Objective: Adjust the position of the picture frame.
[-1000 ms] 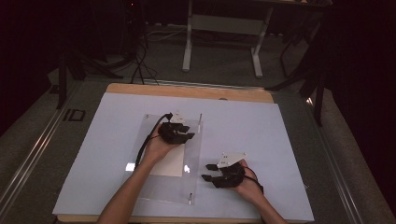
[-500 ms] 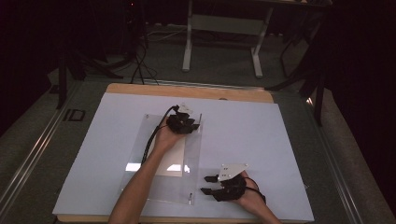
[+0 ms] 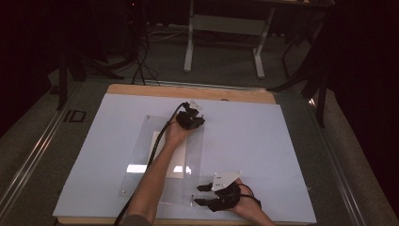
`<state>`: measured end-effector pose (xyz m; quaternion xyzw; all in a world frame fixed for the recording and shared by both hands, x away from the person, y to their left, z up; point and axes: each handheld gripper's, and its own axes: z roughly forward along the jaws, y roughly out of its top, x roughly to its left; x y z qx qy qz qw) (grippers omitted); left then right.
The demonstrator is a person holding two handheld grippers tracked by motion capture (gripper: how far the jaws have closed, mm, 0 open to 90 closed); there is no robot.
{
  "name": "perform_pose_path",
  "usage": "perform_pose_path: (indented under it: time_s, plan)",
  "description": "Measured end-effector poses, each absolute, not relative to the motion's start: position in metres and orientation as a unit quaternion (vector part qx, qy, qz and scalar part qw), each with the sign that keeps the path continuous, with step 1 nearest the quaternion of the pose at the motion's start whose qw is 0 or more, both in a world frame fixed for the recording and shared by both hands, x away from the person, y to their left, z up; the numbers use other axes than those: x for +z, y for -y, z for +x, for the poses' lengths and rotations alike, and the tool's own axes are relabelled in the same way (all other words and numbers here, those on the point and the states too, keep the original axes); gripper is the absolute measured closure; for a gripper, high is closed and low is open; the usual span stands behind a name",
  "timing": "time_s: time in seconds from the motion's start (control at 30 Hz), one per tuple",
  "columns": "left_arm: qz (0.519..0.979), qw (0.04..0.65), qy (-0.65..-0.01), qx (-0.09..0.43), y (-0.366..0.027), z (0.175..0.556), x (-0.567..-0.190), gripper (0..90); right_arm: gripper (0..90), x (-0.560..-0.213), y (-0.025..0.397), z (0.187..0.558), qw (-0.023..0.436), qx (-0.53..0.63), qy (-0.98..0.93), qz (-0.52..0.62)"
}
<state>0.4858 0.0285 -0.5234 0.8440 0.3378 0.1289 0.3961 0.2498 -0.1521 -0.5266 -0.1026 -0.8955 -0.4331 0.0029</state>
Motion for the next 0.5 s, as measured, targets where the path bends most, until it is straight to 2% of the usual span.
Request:
perform_pose_path:
  time_s: [0.17,0.3,0.37,0.5]
  plan:
    - [0.837,0.407,-0.348,0.114,-0.030,0.489,-0.527,81.0,56.1,-0.530,0.136,0.247,-0.002,-0.431,0.897,-0.098]
    - [0.834,0.407,-0.356,0.113,-0.027,0.489,-0.531,81.8,62.5,-0.535,0.125,0.245,-0.012,-0.427,0.898,-0.107]
    - [0.833,0.409,-0.356,0.109,-0.028,0.490,-0.532,82.1,69.3,-0.537,0.124,0.244,-0.005,-0.433,0.895,-0.106]
    - [0.834,0.407,-0.355,0.112,-0.027,0.490,-0.532,82.3,73.8,-0.538,0.125,0.240,-0.012,-0.438,0.893,-0.104]
